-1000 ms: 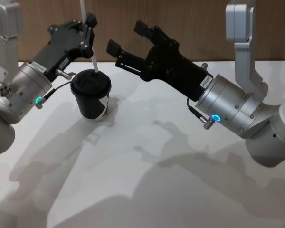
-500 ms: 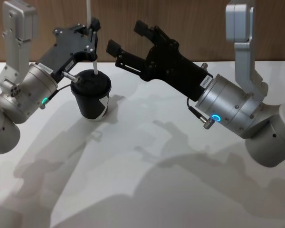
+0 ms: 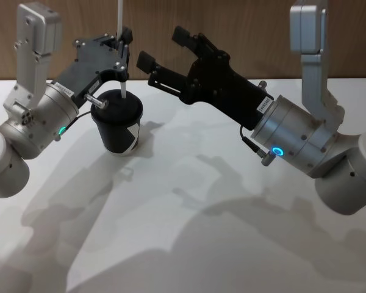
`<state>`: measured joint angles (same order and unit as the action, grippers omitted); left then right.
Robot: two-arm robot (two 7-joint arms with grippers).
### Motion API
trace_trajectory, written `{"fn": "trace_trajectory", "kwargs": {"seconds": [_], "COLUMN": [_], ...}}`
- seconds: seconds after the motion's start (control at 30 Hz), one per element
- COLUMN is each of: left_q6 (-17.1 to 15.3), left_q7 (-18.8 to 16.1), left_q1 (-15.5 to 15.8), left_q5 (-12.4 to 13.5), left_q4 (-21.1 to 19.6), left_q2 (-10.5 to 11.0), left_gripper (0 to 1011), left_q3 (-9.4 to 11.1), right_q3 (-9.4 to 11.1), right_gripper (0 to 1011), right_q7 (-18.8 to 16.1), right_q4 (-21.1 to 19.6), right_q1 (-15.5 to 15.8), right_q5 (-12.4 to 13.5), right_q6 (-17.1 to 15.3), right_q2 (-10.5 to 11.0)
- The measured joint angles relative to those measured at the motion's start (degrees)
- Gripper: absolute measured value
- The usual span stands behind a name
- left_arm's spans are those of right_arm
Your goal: Pick up the straw with one hand, pass it to the other hand, and insert it into the cup.
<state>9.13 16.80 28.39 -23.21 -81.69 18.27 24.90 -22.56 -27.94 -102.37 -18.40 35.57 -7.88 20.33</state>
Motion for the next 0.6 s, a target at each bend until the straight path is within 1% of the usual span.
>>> {"fn": "trace_trajectory", "kwargs": {"seconds": [0.6], "left_q6": [-0.27], "left_q7": [-0.41], "left_q1": [0.14], "left_q5": [0.93], "left_q4": [0.12], "left_q2": [-0.1], "left_gripper": [3], "left_q3": [0.23], "right_q3": [0.0], "right_gripper": [1001], "right_q7": [0.0], "right_q4": [0.0], "right_q1": [0.0], "right_q5": [0.0], "right_q6": [0.0], "right_q2": [0.0]}}
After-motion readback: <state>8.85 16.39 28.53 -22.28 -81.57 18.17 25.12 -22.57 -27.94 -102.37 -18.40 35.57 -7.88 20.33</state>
